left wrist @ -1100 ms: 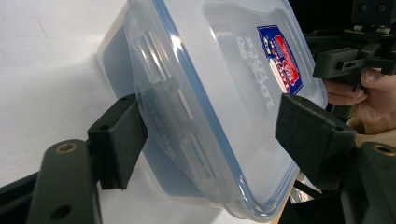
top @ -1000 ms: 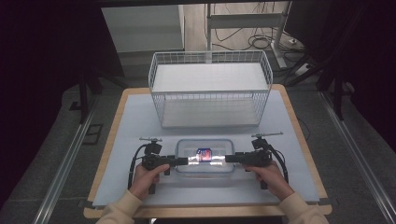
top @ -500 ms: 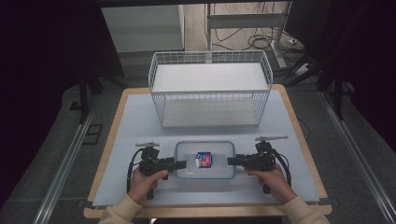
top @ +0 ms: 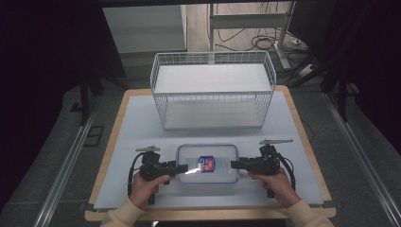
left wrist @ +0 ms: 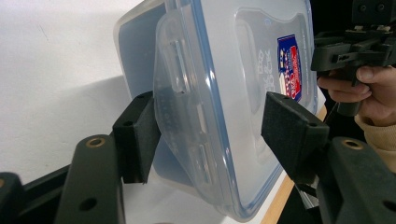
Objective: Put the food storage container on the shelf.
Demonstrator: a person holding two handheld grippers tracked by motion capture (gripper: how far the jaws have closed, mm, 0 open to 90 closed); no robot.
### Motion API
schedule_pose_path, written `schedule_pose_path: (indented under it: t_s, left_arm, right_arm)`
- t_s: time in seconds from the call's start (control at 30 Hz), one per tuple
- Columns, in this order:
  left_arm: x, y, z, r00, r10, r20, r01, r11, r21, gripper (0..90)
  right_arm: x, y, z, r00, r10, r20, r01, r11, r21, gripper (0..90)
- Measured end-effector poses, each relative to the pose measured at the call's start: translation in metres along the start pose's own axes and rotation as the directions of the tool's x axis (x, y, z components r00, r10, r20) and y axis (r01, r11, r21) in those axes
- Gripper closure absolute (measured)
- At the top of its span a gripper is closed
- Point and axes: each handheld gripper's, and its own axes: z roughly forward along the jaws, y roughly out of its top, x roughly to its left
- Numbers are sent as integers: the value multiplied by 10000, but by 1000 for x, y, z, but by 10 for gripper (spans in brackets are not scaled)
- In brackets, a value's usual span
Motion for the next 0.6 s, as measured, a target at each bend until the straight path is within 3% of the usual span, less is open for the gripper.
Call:
schedule_pose_path:
  t_s: [0.07,0.6]
  left_arm:
    - [-1,0,-1,10000,18,-15,-18,10000,-32,395]
    - [-11,-2,-6,9980,540,-336,-557,9971,-519,439]
  right_arm:
    - [1,0,0,9999,-161,48,162,9999,-15,514]
    - [5,-3,-4,10000,2,72,2,9988,-492,542]
